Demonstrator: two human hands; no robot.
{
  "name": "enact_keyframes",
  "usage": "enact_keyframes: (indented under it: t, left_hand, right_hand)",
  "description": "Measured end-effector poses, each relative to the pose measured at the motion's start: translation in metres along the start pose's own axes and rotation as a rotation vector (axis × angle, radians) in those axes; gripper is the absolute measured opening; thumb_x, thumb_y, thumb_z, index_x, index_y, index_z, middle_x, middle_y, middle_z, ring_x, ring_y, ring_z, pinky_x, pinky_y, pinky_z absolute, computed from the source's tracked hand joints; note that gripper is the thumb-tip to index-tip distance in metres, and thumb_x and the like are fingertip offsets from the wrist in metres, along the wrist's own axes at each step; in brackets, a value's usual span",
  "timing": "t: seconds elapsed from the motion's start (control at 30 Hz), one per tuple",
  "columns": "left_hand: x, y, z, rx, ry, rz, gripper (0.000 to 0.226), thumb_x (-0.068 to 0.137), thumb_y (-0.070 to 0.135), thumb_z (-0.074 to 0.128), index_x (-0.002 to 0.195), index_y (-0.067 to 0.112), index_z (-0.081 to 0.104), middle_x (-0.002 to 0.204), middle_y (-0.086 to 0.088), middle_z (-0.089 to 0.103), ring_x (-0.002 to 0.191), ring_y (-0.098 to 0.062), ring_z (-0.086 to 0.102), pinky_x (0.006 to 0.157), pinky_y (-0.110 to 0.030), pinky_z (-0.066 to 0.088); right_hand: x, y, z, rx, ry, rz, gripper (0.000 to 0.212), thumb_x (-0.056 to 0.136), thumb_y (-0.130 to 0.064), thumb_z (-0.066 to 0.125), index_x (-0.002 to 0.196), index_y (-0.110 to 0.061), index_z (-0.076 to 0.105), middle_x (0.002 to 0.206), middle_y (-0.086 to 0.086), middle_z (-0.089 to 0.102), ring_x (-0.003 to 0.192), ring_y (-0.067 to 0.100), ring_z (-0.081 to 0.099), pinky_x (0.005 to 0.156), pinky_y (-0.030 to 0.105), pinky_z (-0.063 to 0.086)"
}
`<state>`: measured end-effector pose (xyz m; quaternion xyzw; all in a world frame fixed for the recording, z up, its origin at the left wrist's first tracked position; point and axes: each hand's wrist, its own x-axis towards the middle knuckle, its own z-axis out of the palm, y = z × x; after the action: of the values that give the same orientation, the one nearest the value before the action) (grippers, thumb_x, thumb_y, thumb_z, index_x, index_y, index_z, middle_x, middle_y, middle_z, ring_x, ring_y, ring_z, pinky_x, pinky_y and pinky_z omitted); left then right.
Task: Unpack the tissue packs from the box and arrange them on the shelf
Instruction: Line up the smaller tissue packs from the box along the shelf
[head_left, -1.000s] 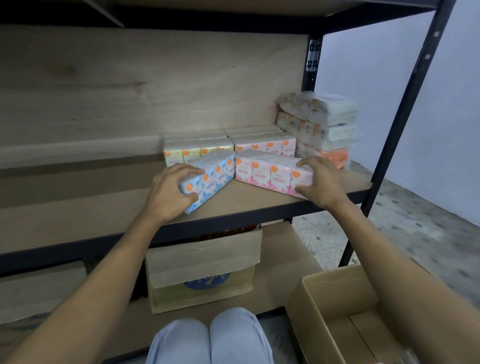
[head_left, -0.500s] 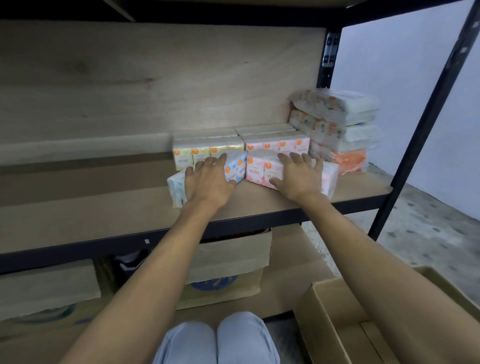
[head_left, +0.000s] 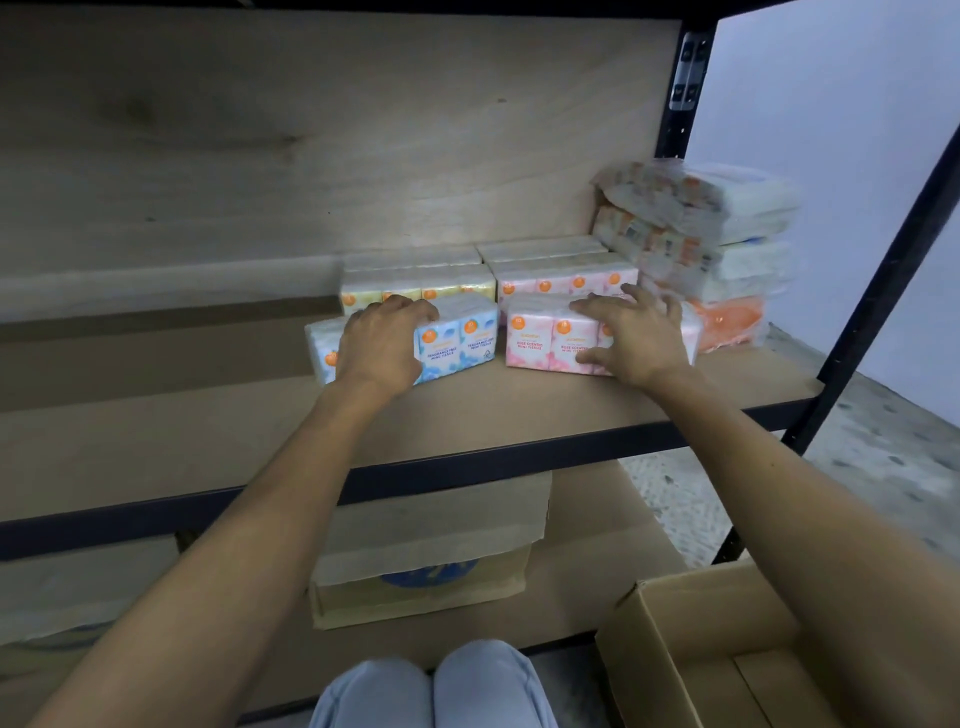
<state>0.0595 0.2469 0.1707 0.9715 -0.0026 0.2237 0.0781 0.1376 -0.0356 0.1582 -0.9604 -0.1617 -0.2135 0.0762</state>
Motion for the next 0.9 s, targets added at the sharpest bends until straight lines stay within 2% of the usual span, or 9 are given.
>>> enact_keyframes:
  t: [0.1,0.27,0.4,0.63,0.8,0.9]
  left_hand:
    - [0.005,-0.014,0.009,-0.125,0.039,0.076,0.061,0.066,-0.001,0.069,0.123,0.021,0.060,0.128,0.000,0.060,0.116,-0.025,0.055,0.096,-0.036,0.043]
    - [0.013,-0.023,0.022,-0.159,0.107,0.146,0.059,0.069,0.021,0.082,0.124,0.025,0.062,0.129,0.004,0.061,0.118,-0.019,0.055,0.099,-0.035,0.040]
    - [0.022,-0.025,0.034,-0.176,0.147,0.144,0.057,0.070,0.023,0.082,0.123,0.029,0.064,0.128,0.007,0.062,0.120,-0.017,0.055,0.102,-0.038,0.042]
    - [0.039,-0.033,0.041,-0.192,0.099,0.163,0.056,0.073,0.025,0.079,0.125,0.034,0.061,0.133,0.010,0.058,0.124,-0.015,0.051,0.106,-0.039,0.038]
    - [0.045,-0.039,0.045,-0.199,0.108,0.166,0.055,0.074,0.025,0.078,0.125,0.036,0.061,0.133,0.012,0.058,0.124,-0.012,0.050,0.105,-0.030,0.033]
    - [0.046,-0.040,0.046,-0.206,0.110,0.174,0.054,0.074,0.025,0.078,0.125,0.036,0.061,0.132,0.013,0.058,0.124,-0.012,0.050,0.105,-0.032,0.034]
  right_hand:
    - [0.009,0.007,0.004,0.028,-0.014,-0.041,0.066,0.076,-0.041,0.073,0.135,-0.039,0.044,0.145,-0.008,0.045,0.135,0.023,0.034,0.109,0.053,0.020]
    - [0.024,0.022,0.010,0.125,-0.032,-0.111,0.068,0.074,-0.036,0.076,0.135,-0.036,0.046,0.147,-0.008,0.043,0.135,0.021,0.036,0.109,0.048,0.023]
    - [0.035,0.033,0.018,0.185,-0.011,-0.177,0.069,0.070,-0.037,0.079,0.132,-0.036,0.050,0.145,-0.009,0.046,0.133,0.018,0.041,0.107,0.048,0.029]
    - [0.051,0.045,0.030,0.273,0.038,-0.258,0.068,0.066,-0.036,0.082,0.128,-0.033,0.056,0.142,-0.003,0.050,0.132,0.020,0.044,0.106,0.054,0.032]
    - [0.060,0.049,0.037,0.291,0.047,-0.257,0.067,0.066,-0.036,0.082,0.128,-0.034,0.056,0.141,-0.001,0.051,0.131,0.021,0.045,0.107,0.052,0.032]
    - [0.066,0.052,0.040,0.302,0.045,-0.267,0.069,0.064,-0.039,0.083,0.128,-0.036,0.056,0.140,-0.001,0.052,0.131,0.021,0.046,0.108,0.052,0.033]
